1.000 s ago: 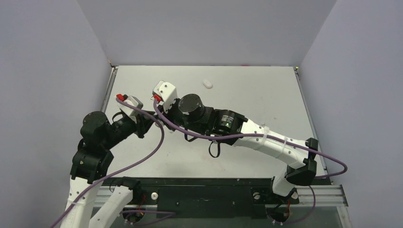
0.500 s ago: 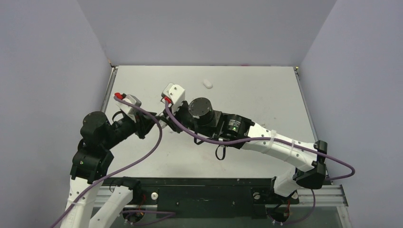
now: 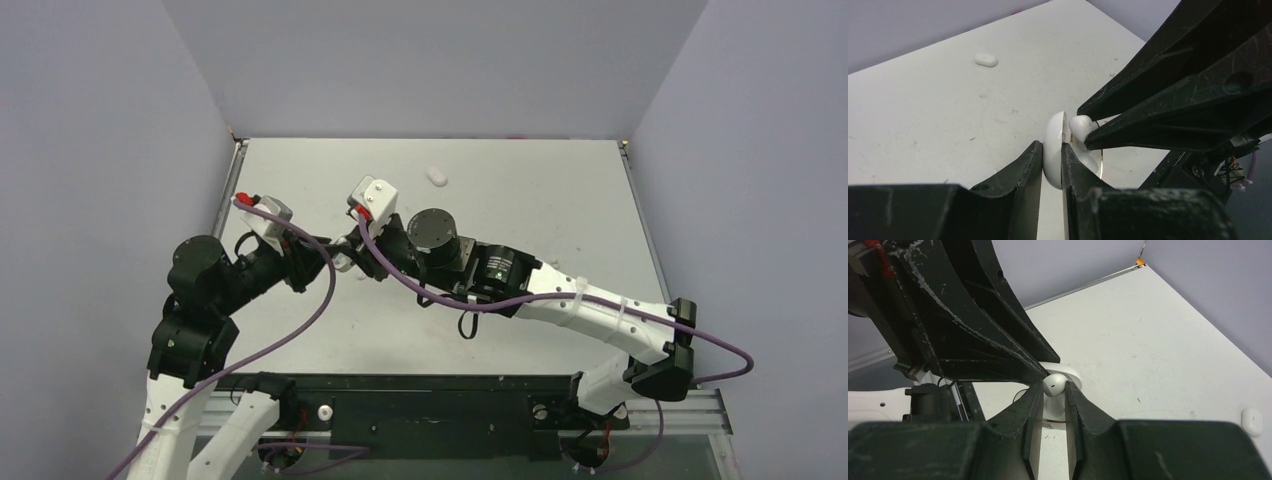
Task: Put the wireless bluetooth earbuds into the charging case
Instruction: Place the earbud in the charging case, then pick up the earbud from the center of the board.
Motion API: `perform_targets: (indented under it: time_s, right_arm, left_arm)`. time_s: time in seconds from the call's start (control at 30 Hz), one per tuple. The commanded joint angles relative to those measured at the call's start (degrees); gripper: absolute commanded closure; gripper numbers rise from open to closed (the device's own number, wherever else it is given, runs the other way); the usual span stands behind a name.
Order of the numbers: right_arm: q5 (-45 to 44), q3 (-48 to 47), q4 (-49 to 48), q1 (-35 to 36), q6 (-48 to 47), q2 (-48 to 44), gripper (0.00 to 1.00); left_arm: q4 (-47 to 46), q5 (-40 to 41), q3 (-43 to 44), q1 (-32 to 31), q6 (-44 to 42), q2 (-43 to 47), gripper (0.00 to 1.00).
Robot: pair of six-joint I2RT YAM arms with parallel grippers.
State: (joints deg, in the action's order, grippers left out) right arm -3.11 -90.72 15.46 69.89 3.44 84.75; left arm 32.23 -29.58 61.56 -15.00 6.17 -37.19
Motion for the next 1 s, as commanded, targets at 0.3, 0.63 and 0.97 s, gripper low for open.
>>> perform_targets:
  time_s: [0.3,0.63,0.97]
  right_arm:
    - [0.48,4.91,-4.61,-1.45,1.24,-4.61,1.00]
    - [2.27,3.09,-6.31,-3.32,6.31,-3.66,1.00]
    - [6.17,2.18,-5.84,-4.47,6.71,-5.12,1.00]
  left_arm:
    - [-6.87,2.43,0.01,0.06,3.26,2.17,1.00]
    - [-6.00,-0.50,-0.16,-0.02,-0.54,2.83,1.00]
    - [-4.76,4.68,-0.76,0.02,0.08,2.51,1.00]
